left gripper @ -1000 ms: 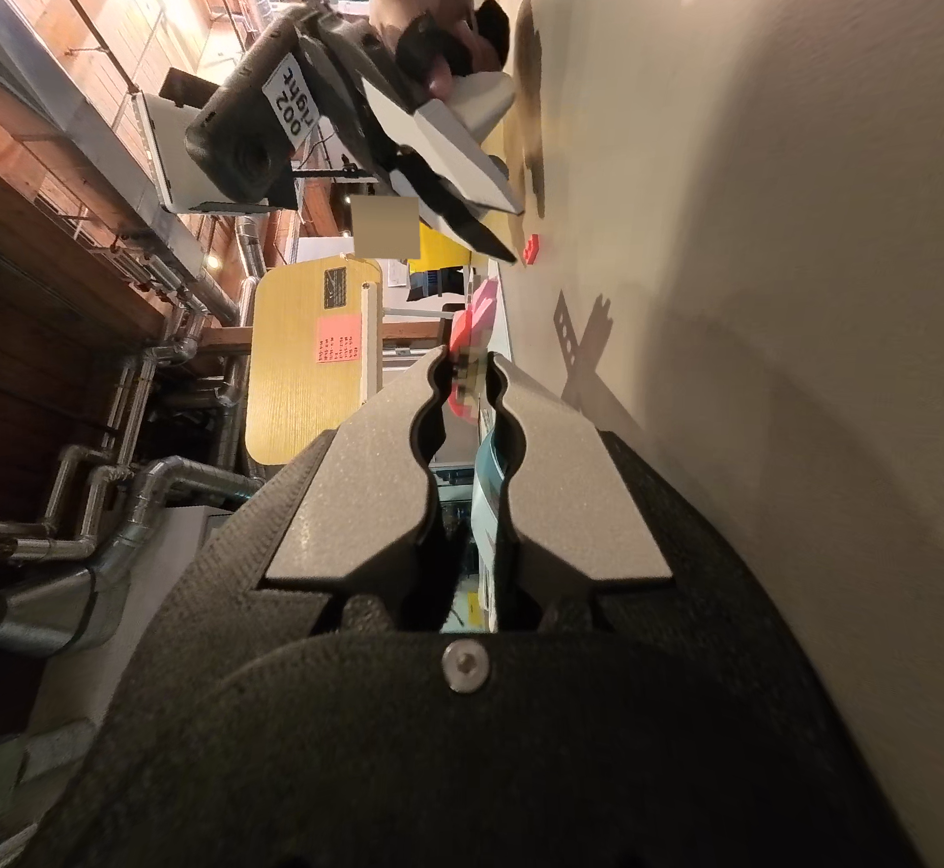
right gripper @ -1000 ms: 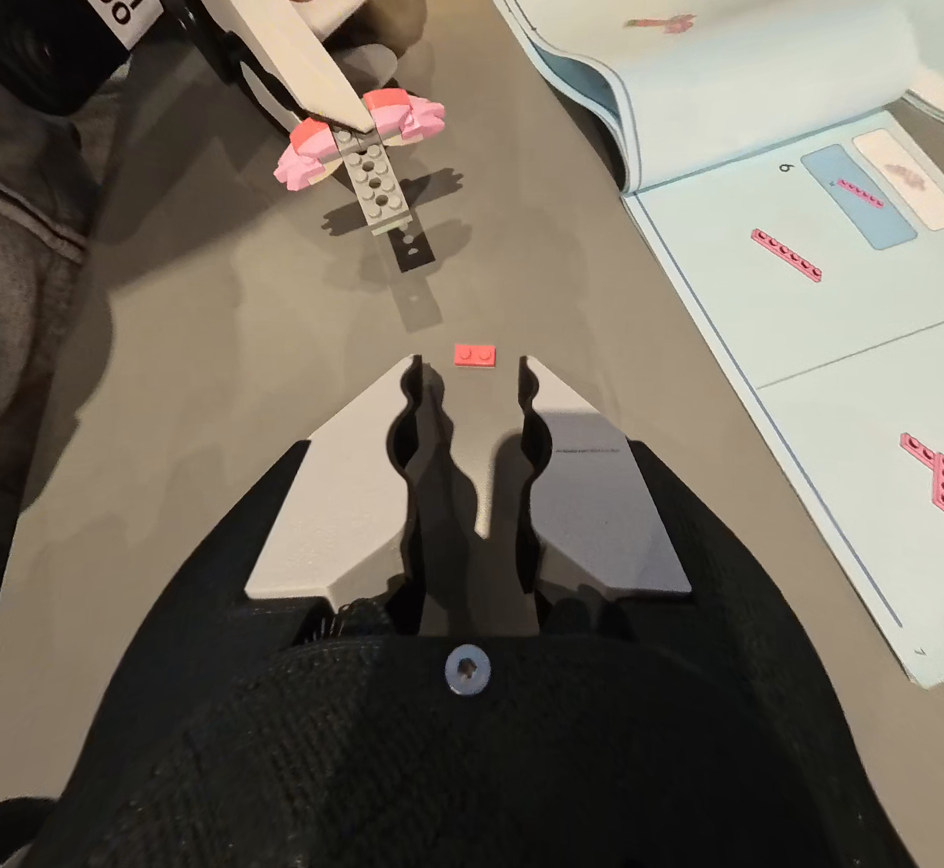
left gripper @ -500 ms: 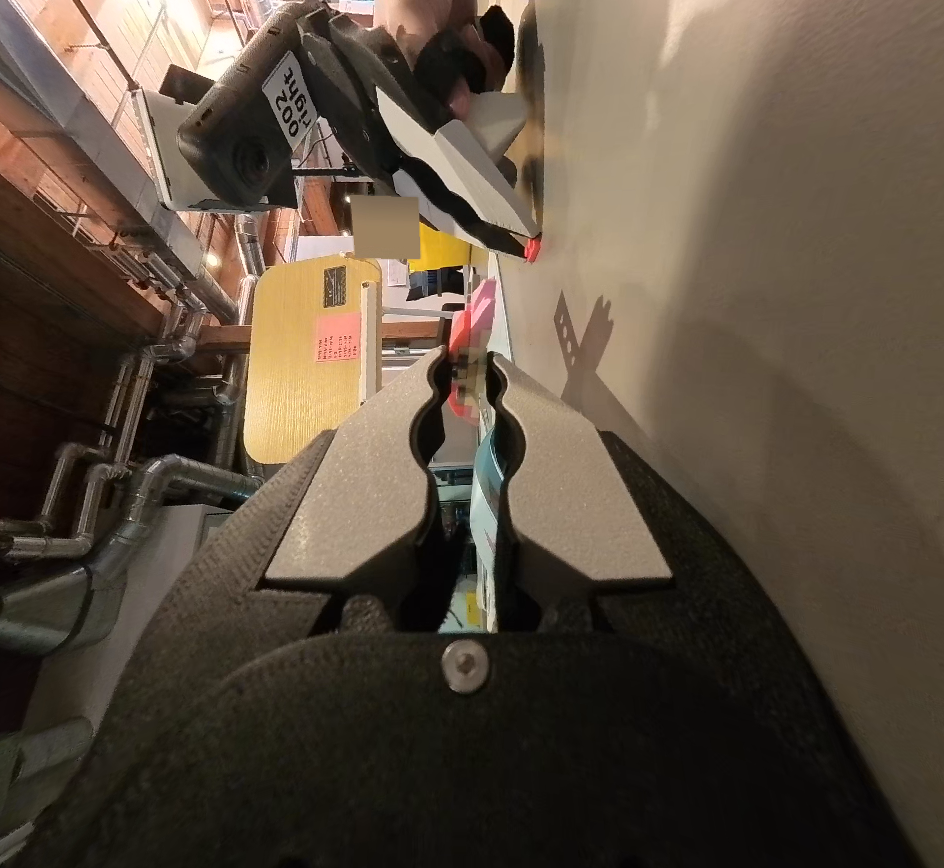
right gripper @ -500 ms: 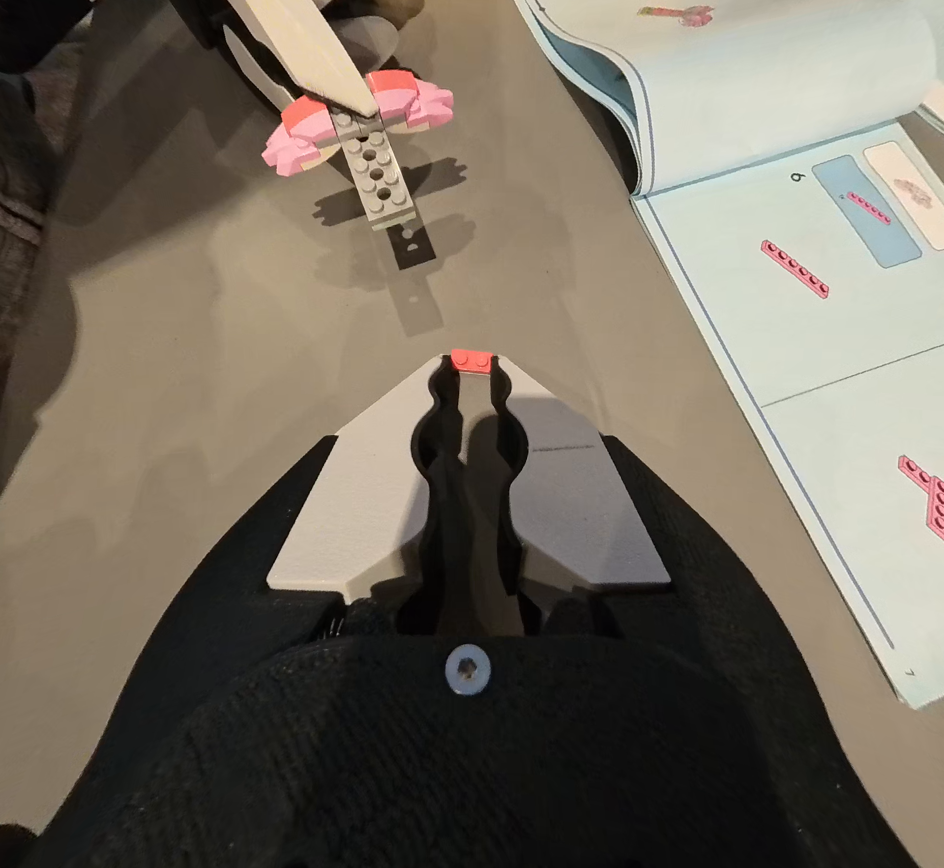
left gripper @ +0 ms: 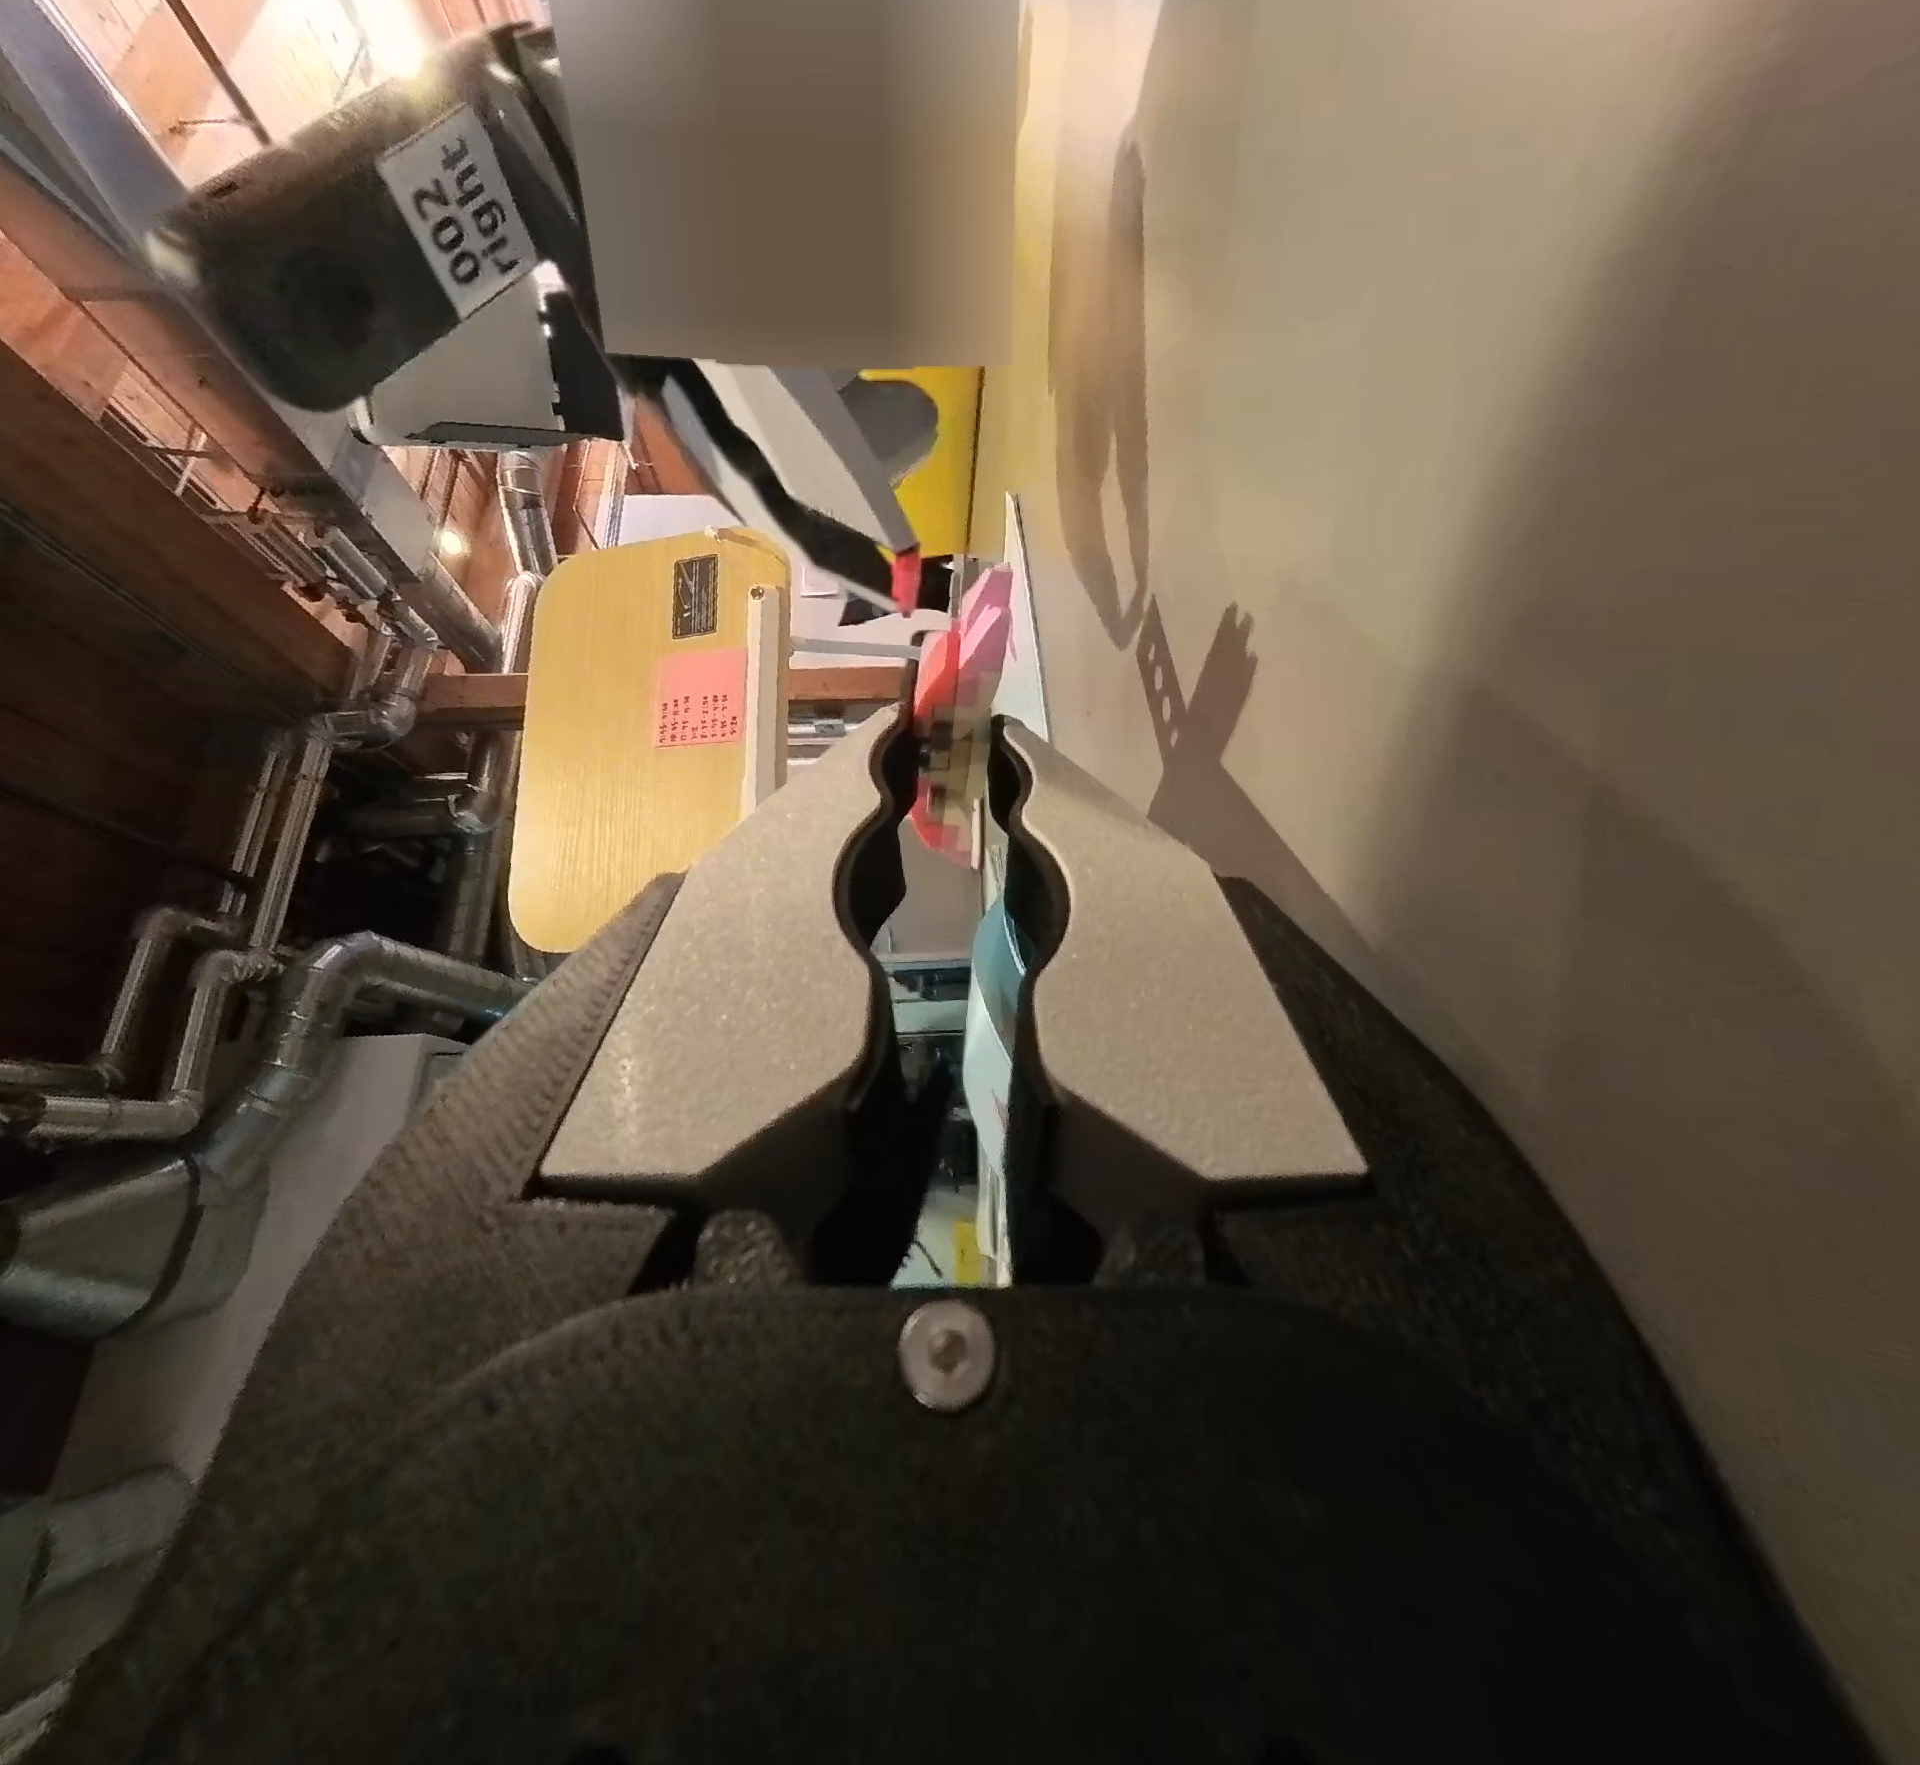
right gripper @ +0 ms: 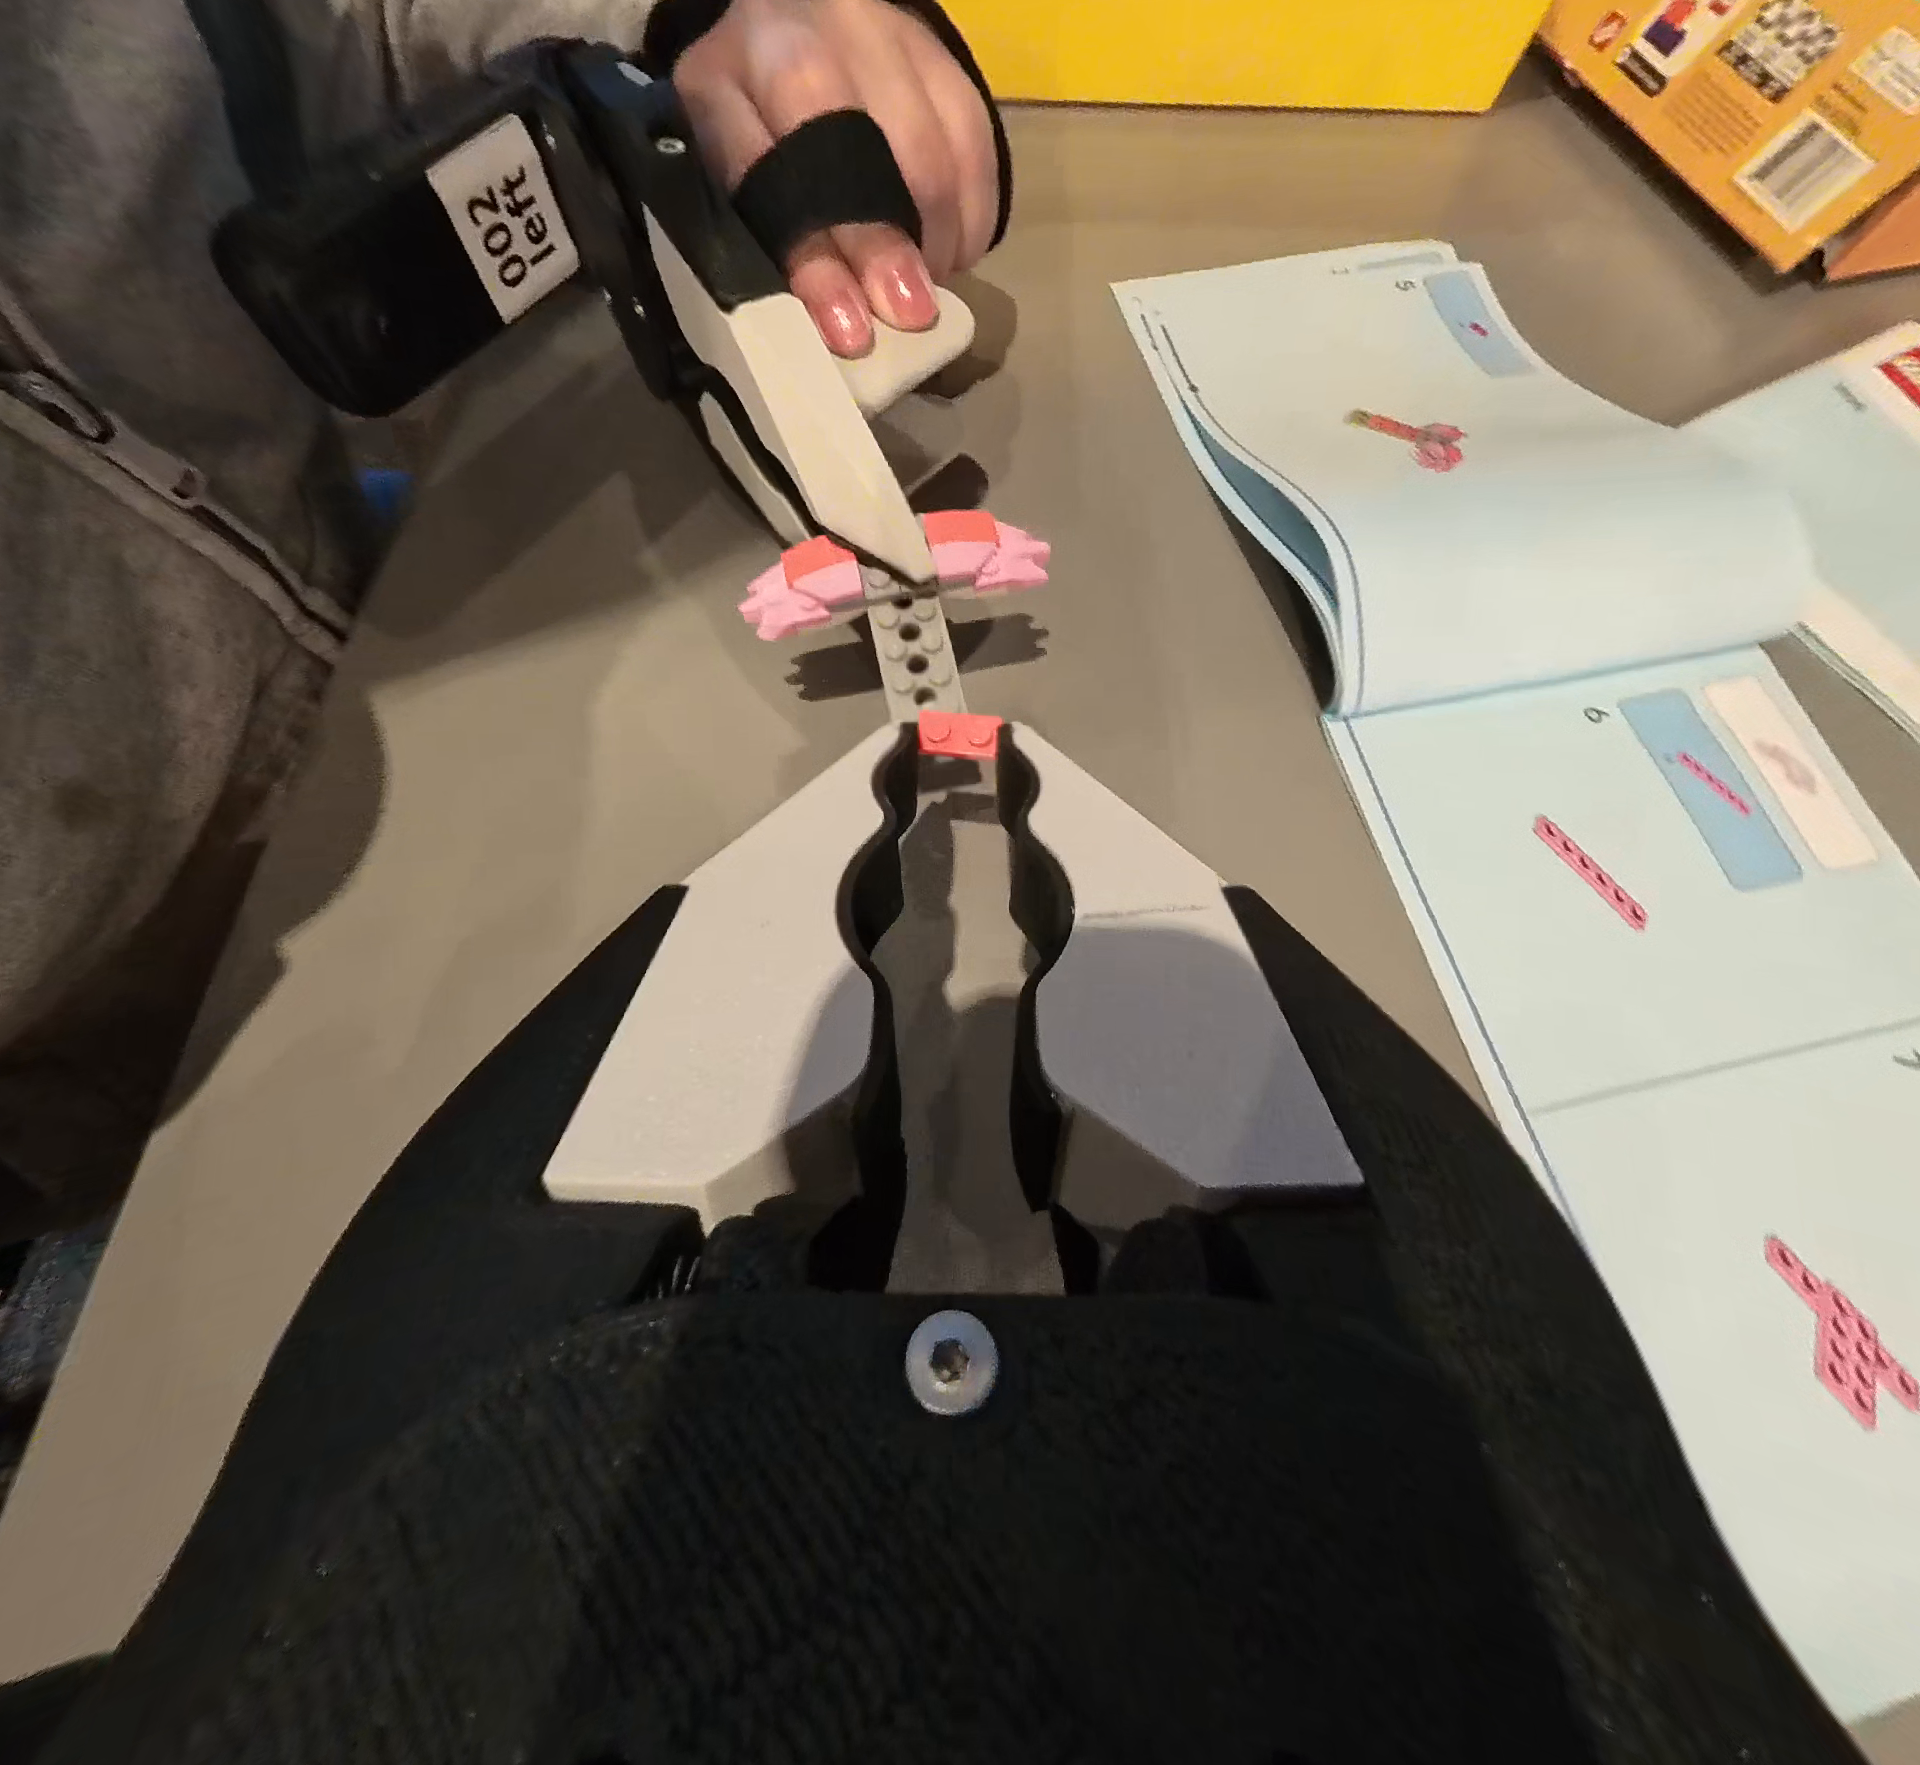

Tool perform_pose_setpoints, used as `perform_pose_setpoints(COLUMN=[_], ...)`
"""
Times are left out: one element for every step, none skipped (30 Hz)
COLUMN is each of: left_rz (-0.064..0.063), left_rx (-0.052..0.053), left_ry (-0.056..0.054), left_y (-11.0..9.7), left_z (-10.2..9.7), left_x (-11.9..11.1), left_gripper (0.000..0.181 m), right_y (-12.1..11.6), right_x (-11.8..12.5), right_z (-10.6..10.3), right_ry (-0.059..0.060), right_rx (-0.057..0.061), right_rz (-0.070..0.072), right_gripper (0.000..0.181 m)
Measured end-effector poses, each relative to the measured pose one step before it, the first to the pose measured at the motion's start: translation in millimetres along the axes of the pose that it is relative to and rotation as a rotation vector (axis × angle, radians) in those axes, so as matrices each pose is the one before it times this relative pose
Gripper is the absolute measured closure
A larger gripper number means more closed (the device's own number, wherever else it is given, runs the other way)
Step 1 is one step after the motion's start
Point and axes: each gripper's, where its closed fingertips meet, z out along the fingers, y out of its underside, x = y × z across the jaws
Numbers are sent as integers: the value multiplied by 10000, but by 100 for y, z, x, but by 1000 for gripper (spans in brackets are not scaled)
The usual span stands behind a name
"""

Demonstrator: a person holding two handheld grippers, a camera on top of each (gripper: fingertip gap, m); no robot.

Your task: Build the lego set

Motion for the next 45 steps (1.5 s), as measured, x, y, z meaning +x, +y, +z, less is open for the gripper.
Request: perform_pose_setpoints(left_rz=[25, 23, 16, 12, 22, 32, 36, 36, 28, 16, -7, -23, -23, -28, -14, -14, -1, 0, -6, -7, -9, -11, 3, 2, 8, 16, 20, 19, 7, 1, -3, -8, -1, 0, -3, -12, -15, -12, -7, 3, 2, -9, 1, 10, 1], left_rx=[40, 45, 31, 28, 37, 37, 40, 39, 28, 14, 17, 14, 11, 21, 23, 32, 31, 25, 29, 31, 34, 24, 16, 26, 24, 7, 10, 11, -1, 2, 3, 9, -5, -12, -9, -2, -1, -6, -5, 4, 3, -10, -10, -5, 1], left_ry=[-12, -8, -4, -1, -12, -22, -25, -28, -26, -25, -42, -67, -54, 1, -18, -15, -8, -5, -1, 1, 7, -4, -14, -7, 11, 12, 9, 4, -3, -9, -13, -4, -3, -12, -7, -5, -11, -6, -4, -27, -31, 7, 8, -1, 6], left_y=[-74, -88, -68, -72, -70, -84, -92, -97, -68, -47, -37, -28, -33, -32, -49, -65, -64, -56, -53, -59, -60, -46, -49, -48, -56, -27, -18, -29, -17, -11, -4, -8, 2, 25, 13, 16, 6, 12, 2, 4, 1, 23, 22, 24, 7], left_z=[-16, -33, -11, -10, -19, -24, -31, -18, -22, 0, 6, 12, 14, 4, 1, -2, -2, -6, -7, -15, -4, -11, 1, -9, -6, -8, -1, 4, 8, 5, 2, -7, 10, 10, 16, 3, 8, 4, 9, -2, -12, 11, 11, 11, -3], left_x=[-2, -4, -5, 2, 1, -20, -27, -23, -34, -26, -63, -118, -100, -19, -35, -31, -10, -7, 4, -2, 6, 3, -21, -10, 21, 36, 29, 23, 1, -14, -25, -9, -4, -28, -8, -8, -25, -20, -12, -39, -55, 6, 10, 1, 17], left_gripper=[170, 170, 170, 170, 170, 170, 170, 170, 170, 170, 170, 170, 170, 170, 170, 170, 170, 170, 170, 170, 170, 170, 170, 170, 170, 170, 170, 170, 170, 170, 170, 170, 170, 170, 170, 170, 170, 170, 170, 170, 170, 169, 170, 170, 170], right_y=[-261, -283, -264, -159, -59, -3, 43, 42, 32, 19, 12, -8, -44, -90, -47, -25, 6, 16, 16, 32, 42, 18, -9, 14, 25, 27, 22, 13, -3, -19, -38, -14, -12, -38, -38, -8, 7, 3, -9, -16, -11, -37, -28, -9, 3], right_x=[-227, -294, -270, -186, -56, 1, -21, -64, -103, -132, -142, -163, -101, -27, -32, -50, -51, -43, -42, -21, -17, 34, -21, -37, -48, -15, -19, -18, 1, -5, -1, -19, 22, 40, 24, 24, 18, -3, 7, 4, -17, -6, 2, -15, 30], right_z=[167, 169, 162, 150, 142, 127, 113, 112, 94, 93, 59, 64, 46, 8, 0, -25, -32, -27, -24, -36, -24, -23, -8, 20, 15, 31, 20, 20, -12, -11, -16, -1, -6, -10, -5, -16, -1, 0, 5, -10, -12, -17, -21, -30, -18], right_ry=[-176, -239, -234, -175, -85, -37, -51, -65, -94, -109, -110, -113, -59, -3, -4, -16, -22, -13, -21, -8, -13, 24, 0, -10, -10, 6, -8, -1, 6, 9, 9, -3, 13, 20, 1, -5, -14, -13, -2, 0, -6, 1, 7, -3, 25], right_rx=[-8, 37, 34, -4, -53, -78, -95, -58, -23, 3, 21, 28, 42, 68, 40, 20, 4, 2, 0, -9, -16, -17, 3, -14, -22, -23, -23, -14, -2, 16, 25, 15, 17, 46, 55, 42, 30, 21, 18, 10, 7, 25, 29, 16, 8], right_rz=[-33, -21, 2, -13, -43, -55, -28, -19, -13, -1, 5, -1, -22, -59, -63, -51, -42, -36, -24, -17, -12, -11, -22, -27, -32, -25, -18, -16, -20, -26, -23, -20, -15, -10, 5, 23, 26, 17, 6, -6, -9, -11, -11, -7, -13], right_gripper=[168, 168, 168, 168, 168, 168, 168, 168, 168, 168, 168, 168, 168, 168, 168, 168, 168, 168, 168, 168, 168, 168, 168, 168, 168, 168, 168, 168, 168, 168, 168, 168, 168, 168, 168, 167, 166, 165, 164, 163, 163, 163, 163, 163, 163])
